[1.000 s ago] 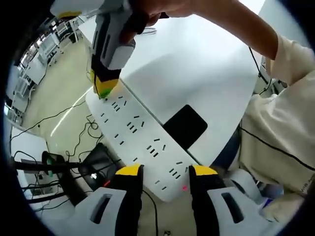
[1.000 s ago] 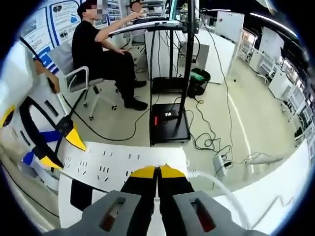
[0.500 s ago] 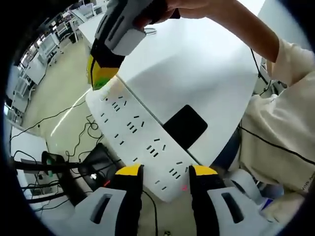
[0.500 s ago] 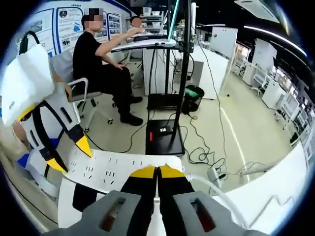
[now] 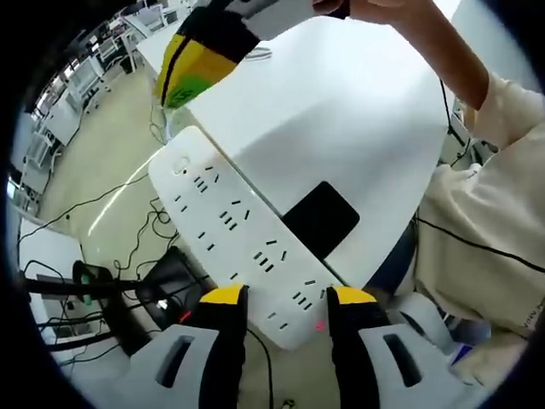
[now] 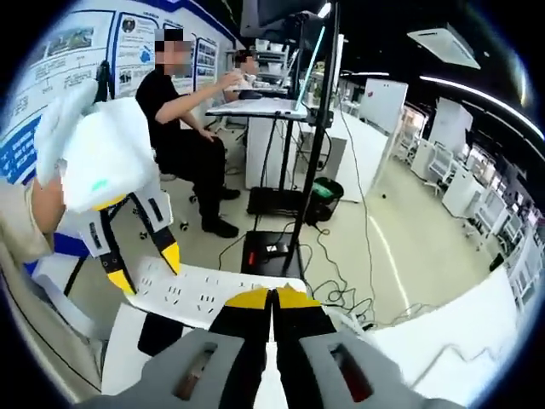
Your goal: Pick up the power strip scattered on the table, fix it on the side mounting bracket of the table, and press the switch
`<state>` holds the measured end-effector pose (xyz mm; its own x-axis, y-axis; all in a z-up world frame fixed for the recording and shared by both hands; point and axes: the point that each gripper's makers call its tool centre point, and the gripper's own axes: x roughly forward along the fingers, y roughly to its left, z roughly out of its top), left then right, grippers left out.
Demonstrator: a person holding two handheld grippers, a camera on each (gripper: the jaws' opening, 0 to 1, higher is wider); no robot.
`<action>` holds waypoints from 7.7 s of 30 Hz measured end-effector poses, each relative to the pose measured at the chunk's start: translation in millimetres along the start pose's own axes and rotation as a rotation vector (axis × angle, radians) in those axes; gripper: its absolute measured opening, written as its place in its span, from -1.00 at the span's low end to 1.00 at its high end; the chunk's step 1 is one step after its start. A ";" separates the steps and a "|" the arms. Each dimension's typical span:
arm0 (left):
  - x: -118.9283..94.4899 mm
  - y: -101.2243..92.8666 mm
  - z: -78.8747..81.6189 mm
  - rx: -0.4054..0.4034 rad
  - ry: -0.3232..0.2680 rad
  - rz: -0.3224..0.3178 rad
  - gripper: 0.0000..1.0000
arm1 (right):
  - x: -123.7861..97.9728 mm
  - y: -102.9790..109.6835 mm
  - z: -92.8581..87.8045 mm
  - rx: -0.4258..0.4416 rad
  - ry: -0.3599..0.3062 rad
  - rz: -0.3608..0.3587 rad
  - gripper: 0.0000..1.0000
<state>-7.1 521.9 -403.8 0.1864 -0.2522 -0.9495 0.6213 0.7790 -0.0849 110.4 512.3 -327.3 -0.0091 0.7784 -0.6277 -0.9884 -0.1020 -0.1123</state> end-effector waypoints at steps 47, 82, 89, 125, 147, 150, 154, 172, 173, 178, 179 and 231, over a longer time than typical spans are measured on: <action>0.5 -0.3 -0.3 -0.010 0.018 0.003 -0.16 | -196.8 -57.1 -38.4 0.125 -0.311 -0.353 -0.63; -1.2 1.0 -1.7 -0.019 -0.116 -0.005 -0.15 | -344.1 -41.4 -114.8 0.214 -0.420 -0.575 -0.58; -1.9 1.0 -2.2 -0.021 -0.161 -0.002 -0.15 | -365.6 -44.3 -138.3 0.241 -0.416 -0.632 -0.58; -46.6 -7.0 78.4 0.066 -0.676 0.093 -0.07 | -447.0 -17.0 -230.8 0.404 -0.429 -0.848 -0.50; -92.0 -77.2 184.5 0.164 -0.978 0.092 -0.02 | -487.3 7.2 -264.8 0.448 -0.459 -0.946 -0.46; -92.3 -82.8 195.1 0.130 -1.023 0.103 -0.02 | -489.0 9.0 -269.0 0.456 -0.469 -0.951 -0.46; -88.7 -89.4 202.6 0.117 -1.056 0.126 -0.03 | -492.5 11.0 -271.4 0.459 -0.481 -0.964 -0.46; -88.7 -99.0 215.4 0.043 -1.160 0.221 -0.03 | -494.0 23.7 -296.8 0.508 -0.502 -0.993 -0.44; -86.3 -99.9 216.4 0.046 -1.155 0.225 -0.03 | -494.0 25.0 -297.9 0.511 -0.504 -0.993 -0.44; -84.5 -102.5 219.6 0.039 -1.173 0.225 -0.03 | -493.6 28.1 -300.3 0.519 -0.506 -0.991 -0.44; -84.1 -103.3 220.6 0.038 -1.179 0.224 -0.03 | -493.8 28.6 -300.6 0.519 -0.506 -0.991 -0.44; -69.8 -67.3 183.8 -0.219 -1.417 0.639 0.32 | -518.2 60.1 -357.5 0.516 -0.526 -1.314 -0.10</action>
<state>77.9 381.5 -276.3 0.9788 -0.0756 0.1904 0.0682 0.9966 0.0452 109.7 -118.6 -284.2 0.9589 0.2784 0.0541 -0.2782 0.9604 -0.0130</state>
